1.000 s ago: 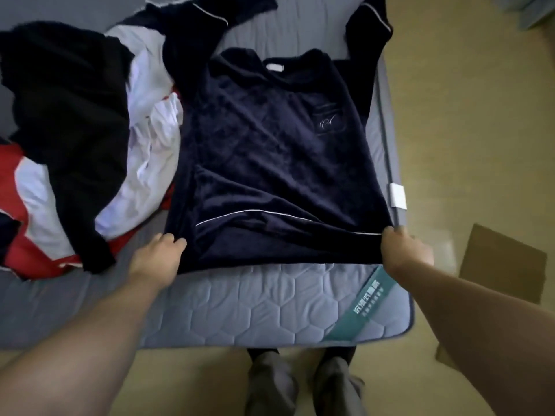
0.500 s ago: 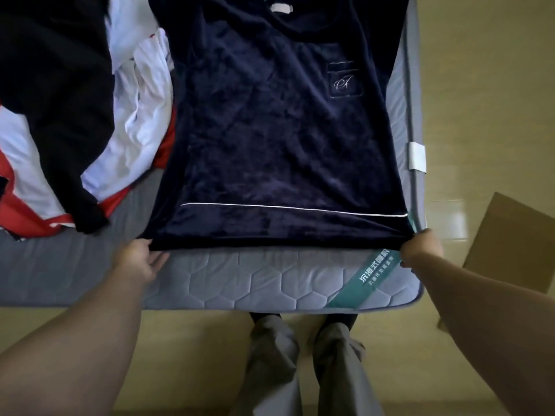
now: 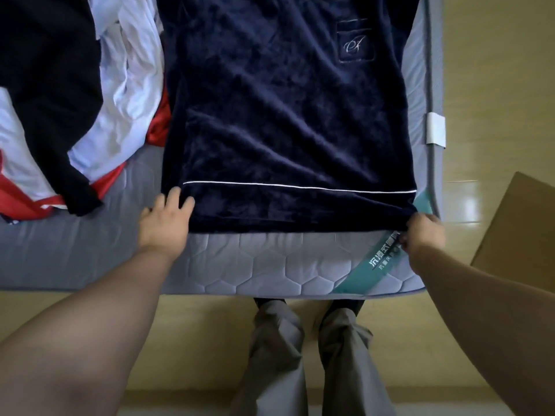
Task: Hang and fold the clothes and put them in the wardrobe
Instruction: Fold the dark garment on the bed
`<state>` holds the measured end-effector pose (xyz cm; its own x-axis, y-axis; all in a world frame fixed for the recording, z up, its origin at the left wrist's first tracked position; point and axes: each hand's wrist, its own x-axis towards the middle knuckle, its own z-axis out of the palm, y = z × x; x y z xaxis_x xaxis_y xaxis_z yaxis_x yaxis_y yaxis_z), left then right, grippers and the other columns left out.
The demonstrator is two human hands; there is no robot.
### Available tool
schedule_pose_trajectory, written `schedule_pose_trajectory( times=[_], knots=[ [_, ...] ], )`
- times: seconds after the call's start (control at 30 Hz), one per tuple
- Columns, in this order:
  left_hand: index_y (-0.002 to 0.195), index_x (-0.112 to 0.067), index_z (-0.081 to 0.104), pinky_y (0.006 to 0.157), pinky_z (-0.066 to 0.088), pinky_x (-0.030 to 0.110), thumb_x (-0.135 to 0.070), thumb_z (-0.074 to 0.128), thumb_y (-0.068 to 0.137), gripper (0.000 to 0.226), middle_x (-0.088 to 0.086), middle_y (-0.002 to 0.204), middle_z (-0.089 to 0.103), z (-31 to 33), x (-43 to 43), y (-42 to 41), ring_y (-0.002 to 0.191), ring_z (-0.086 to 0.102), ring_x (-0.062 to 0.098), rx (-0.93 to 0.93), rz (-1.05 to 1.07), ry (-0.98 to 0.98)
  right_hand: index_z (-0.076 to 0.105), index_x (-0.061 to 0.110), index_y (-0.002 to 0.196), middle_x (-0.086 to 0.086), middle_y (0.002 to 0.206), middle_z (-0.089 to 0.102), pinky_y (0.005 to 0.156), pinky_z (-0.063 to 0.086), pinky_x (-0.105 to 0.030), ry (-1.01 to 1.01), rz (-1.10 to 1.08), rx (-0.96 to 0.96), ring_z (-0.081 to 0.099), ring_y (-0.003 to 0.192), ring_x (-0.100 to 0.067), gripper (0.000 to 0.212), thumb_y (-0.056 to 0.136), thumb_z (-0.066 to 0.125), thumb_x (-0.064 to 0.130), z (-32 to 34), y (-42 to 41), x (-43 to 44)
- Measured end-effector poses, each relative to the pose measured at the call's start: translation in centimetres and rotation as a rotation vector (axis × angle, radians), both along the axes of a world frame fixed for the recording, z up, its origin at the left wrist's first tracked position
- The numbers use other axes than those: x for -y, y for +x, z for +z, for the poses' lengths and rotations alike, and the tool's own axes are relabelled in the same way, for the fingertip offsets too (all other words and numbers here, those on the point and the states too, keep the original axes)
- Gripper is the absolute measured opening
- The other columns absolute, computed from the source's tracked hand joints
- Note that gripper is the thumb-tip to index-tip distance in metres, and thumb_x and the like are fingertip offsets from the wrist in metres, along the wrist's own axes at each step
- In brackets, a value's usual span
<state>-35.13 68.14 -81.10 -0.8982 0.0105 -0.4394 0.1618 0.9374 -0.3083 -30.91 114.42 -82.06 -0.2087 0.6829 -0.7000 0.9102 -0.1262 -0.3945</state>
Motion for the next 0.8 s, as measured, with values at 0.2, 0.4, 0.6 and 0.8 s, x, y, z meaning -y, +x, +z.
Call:
schedule_pose_trajectory(
  times=[0.2,0.4,0.6,0.8],
  knots=[
    [0.124,-0.011,0.051,0.075,0.045,0.044,0.004,0.048,0.088,0.04,0.017,0.115,0.045,-1.3,0.9,-1.2,0.104,0.053,0.038,0.038,0.209,0.074,0.063,0.022,0.096,0.0,0.089,0.067,0.073,0.057,-0.036,-0.158,-0.285,-0.065,0.061,0.07,-0.019,0.037,0.079,0.07,0.055,-0.5,-1.2,0.6],
    [0.101,-0.008,0.058,0.088,0.045,0.043,0.012,0.051,0.081,0.029,0.026,0.12,0.054,-2.3,2.3,-0.1,0.102,0.057,0.045,-0.37,0.893,0.424,0.059,0.016,0.093,-0.004,0.1,0.069,0.08,0.061,-0.039,-0.203,-0.309,-0.05,0.07,0.09,-0.023,0.022,0.088,0.077,0.027,-1.1,-1.1,1.5],
    [0.072,-0.022,0.044,0.096,0.054,0.048,0.005,0.041,0.09,0.032,0.024,0.125,0.059,-2.6,2.1,-1.0,0.11,0.061,0.039,-0.665,1.731,0.869,0.064,0.013,0.109,-0.005,0.1,0.07,0.057,0.056,-0.028,-0.273,-0.245,-0.065,0.066,0.074,-0.016,0.024,0.087,0.073,0.007,-1.1,-1.4,1.9],
    [0.086,-0.014,0.048,0.092,0.056,0.041,0.008,0.028,0.096,0.031,0.023,0.13,0.051,-2.0,2.5,-1.5,0.113,0.055,0.037,-0.622,1.936,1.139,0.07,0.027,0.101,-0.001,0.102,0.074,0.08,0.054,-0.036,-0.505,-0.26,-0.165,0.068,0.088,-0.023,0.022,0.085,0.067,0.041,0.0,-2.1,2.0]
  ],
)
